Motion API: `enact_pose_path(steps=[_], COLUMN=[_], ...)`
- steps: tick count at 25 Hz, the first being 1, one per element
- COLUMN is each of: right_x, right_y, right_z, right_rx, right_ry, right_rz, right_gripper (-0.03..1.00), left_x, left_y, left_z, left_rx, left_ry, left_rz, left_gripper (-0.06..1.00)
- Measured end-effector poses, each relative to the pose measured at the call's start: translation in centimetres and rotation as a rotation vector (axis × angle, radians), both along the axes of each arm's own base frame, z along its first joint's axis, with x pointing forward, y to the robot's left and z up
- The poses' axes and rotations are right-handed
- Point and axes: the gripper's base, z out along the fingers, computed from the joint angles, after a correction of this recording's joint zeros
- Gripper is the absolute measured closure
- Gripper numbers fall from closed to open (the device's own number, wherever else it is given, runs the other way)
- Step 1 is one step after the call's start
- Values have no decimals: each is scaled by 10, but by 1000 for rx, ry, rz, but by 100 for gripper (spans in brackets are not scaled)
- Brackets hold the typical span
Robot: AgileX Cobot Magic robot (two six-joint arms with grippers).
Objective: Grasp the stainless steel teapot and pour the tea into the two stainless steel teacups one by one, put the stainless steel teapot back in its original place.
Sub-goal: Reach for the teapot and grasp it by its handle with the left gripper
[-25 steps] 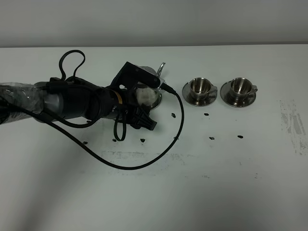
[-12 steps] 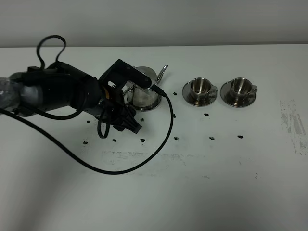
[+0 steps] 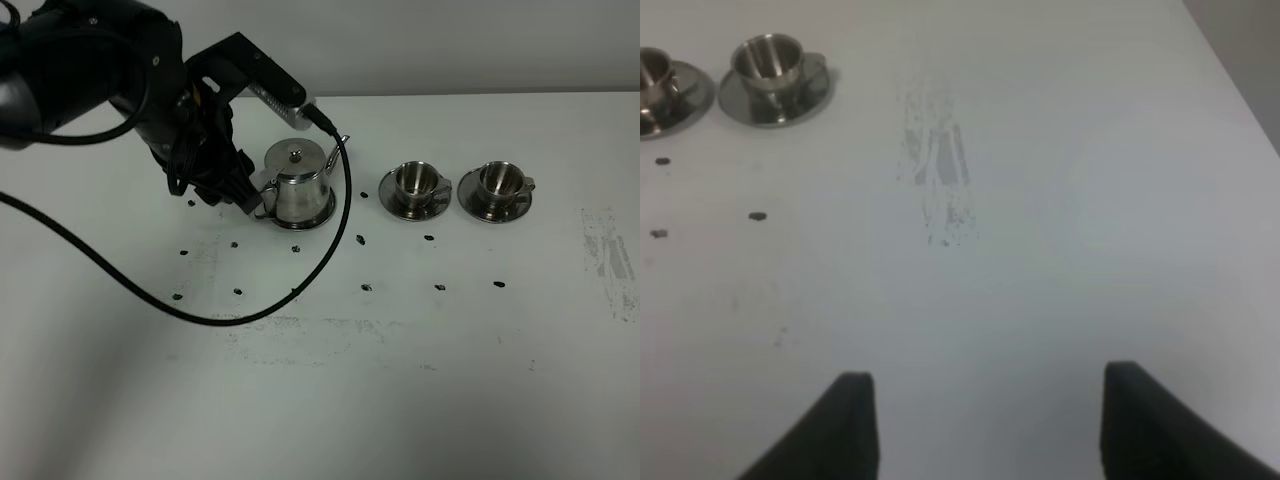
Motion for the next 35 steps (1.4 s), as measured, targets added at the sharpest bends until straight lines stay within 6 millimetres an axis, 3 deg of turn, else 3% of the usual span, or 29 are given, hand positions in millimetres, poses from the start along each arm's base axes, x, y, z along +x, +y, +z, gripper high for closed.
enact_pose_path(steps=[6,15,22,35], right_x=[0,0,0,0], right_y=[0,0,0,0], right_z=[0,0,0,0], right_rx=[0,0,0,0], right_ry=[0,0,0,0], right_rz=[0,0,0,0], right_gripper=[48,48,48,48], left_x=[33,63,74,79], left_y=[-8,-17,-19,-24], left_z=[-5,-40,-62,-80], left_rx=[30,-14,-21,-39], left_ry=[63,171,169,179], left_rz=[12,-7,-7,-10], left_gripper=[42,42,42,42])
